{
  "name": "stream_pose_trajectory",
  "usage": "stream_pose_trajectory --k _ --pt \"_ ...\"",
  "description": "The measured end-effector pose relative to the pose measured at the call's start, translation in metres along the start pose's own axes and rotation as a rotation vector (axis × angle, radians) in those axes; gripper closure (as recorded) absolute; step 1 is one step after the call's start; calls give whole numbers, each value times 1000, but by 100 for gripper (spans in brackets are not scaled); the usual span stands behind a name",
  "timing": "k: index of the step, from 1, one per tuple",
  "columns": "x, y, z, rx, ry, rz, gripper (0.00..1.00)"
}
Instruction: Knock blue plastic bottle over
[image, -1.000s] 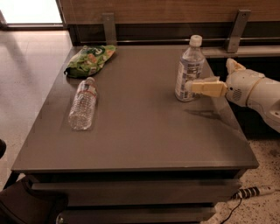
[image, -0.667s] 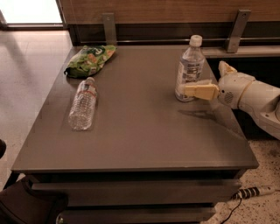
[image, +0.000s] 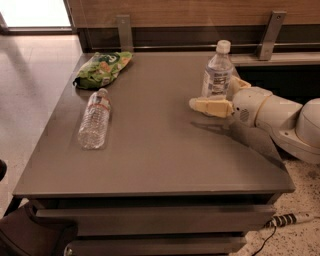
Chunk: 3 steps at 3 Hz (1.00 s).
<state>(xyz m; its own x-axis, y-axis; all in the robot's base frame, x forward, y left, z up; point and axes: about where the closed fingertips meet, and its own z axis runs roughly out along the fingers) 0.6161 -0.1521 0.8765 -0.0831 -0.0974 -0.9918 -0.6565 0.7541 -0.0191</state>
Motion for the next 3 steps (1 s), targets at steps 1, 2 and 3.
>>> stream_pose_trajectory --k 1,2,3 --pt "-1 1 1 -3 -1 0 41" --pt "-2 3 3 -8 -2 -1 71" --pt "-3 5 4 -10 -2 -2 93"
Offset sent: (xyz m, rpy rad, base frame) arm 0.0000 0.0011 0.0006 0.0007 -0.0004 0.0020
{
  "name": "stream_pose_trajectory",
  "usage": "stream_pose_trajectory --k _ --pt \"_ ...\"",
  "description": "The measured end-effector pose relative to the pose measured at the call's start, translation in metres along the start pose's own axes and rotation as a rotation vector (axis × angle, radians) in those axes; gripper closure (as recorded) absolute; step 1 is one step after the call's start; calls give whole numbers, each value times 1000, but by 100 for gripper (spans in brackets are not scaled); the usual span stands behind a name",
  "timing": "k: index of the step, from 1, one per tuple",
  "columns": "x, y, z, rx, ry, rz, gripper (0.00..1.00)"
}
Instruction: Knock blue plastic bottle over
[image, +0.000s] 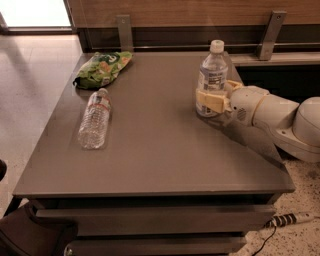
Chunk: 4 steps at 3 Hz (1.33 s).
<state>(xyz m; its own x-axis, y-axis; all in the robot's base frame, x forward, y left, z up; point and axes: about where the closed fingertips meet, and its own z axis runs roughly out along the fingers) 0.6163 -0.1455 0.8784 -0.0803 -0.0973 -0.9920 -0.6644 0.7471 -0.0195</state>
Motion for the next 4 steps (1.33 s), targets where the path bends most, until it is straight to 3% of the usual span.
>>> stream_pose_trajectory --k 1,2,3,4 --pt "0 1 1 -2 0 -1 100" --pt "-7 1 -3 -26 33 -19 100" --pt "-36 3 -21 -85 156 -92 100" --pt "-45 4 -29 -132 281 -123 100"
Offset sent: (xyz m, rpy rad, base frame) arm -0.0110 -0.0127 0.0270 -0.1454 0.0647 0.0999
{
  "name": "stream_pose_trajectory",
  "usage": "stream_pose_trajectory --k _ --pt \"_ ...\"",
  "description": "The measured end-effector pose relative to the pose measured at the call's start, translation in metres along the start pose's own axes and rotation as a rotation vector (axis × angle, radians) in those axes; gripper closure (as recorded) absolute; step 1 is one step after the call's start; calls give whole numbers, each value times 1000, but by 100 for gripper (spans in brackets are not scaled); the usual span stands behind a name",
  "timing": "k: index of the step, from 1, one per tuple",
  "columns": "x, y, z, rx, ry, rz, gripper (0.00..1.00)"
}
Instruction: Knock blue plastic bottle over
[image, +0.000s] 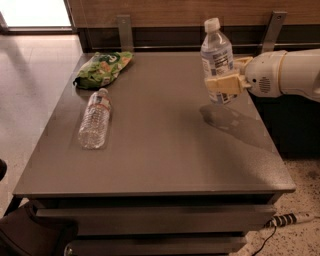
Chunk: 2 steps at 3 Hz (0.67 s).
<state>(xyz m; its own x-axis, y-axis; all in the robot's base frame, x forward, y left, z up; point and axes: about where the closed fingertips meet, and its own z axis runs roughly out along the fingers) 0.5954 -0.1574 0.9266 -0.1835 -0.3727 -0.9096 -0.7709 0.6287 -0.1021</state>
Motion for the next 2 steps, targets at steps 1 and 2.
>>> stream_pose_trajectory --k 1,2 --pt "9 2 2 -43 127 -5 100" --pt "28 4 13 -55 277 -11 100"
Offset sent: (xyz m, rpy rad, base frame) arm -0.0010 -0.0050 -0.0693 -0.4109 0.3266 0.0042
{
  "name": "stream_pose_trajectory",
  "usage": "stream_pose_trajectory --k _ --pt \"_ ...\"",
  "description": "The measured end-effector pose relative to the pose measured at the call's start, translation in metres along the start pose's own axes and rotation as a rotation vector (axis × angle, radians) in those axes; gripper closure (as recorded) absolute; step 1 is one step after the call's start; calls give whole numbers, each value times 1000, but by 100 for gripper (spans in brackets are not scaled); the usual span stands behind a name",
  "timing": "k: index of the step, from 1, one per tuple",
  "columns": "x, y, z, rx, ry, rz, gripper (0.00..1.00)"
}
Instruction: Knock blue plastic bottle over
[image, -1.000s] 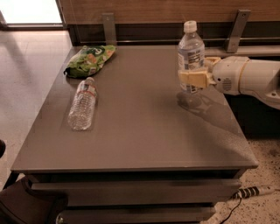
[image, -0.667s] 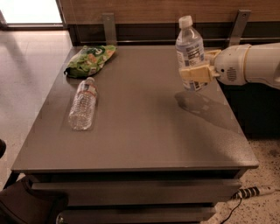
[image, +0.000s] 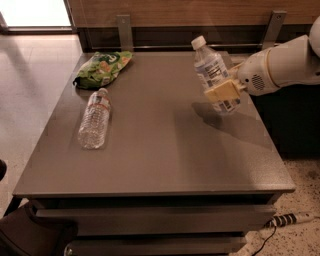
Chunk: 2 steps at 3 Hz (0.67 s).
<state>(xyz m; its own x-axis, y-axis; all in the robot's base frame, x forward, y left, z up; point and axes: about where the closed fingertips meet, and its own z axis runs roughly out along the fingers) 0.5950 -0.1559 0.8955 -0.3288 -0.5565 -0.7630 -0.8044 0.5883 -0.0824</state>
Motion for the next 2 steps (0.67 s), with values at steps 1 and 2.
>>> stream_pose_trajectory --k 1,2 --pt "19 6 23 -25 161 -27 100" --pt "31 12 46 -72 278 -58 100"
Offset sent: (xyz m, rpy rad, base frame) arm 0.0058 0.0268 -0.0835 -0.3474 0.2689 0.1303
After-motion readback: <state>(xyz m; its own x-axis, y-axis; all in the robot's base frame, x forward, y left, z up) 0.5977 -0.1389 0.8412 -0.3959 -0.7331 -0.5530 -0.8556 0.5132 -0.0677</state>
